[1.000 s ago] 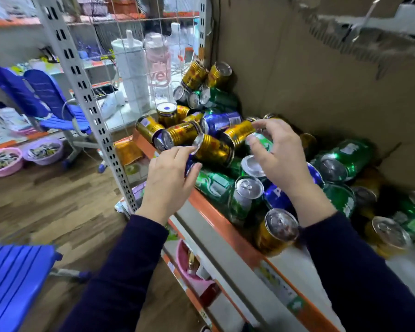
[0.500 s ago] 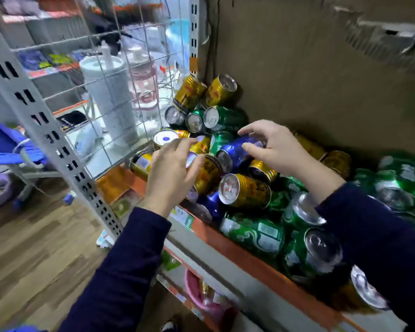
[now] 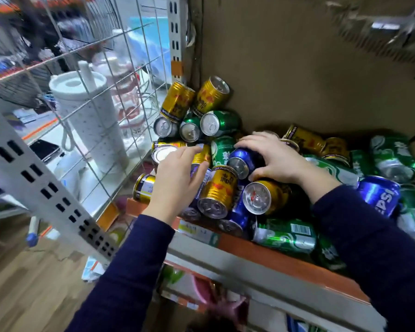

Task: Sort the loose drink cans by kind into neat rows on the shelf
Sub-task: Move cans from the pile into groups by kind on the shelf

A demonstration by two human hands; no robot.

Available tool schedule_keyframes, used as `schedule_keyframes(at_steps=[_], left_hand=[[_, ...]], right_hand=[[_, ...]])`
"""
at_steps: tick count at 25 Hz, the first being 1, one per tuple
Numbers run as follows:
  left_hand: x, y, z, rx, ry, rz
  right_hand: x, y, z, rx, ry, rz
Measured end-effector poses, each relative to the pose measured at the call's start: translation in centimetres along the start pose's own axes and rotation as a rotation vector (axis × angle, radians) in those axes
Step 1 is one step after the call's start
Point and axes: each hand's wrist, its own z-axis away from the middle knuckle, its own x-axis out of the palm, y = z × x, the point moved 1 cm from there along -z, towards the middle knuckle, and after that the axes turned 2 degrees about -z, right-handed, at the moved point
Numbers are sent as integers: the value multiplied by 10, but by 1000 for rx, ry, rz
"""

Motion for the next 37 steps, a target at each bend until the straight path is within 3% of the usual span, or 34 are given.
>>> schedule_keyframes(at_steps=[6, 12, 19, 25, 30, 37], left_hand=[[6, 2, 4, 9, -43, 52], [13, 10, 2, -140, -162, -88], [13, 19, -13, -195, -274, -127], [17, 17, -14, -116, -204, 72], [9, 32, -19, -84, -13, 351], [21, 120, -21, 6, 74, 686]], right_hand=[[1, -4, 4, 88, 254, -260], [-7, -11, 10, 248, 431, -524], [-5, -27, 22, 340, 547, -581], [-20, -29, 45, 395, 775, -709], [-25, -27, 79, 414, 896, -822], [-56, -17, 154, 422, 1074, -837]])
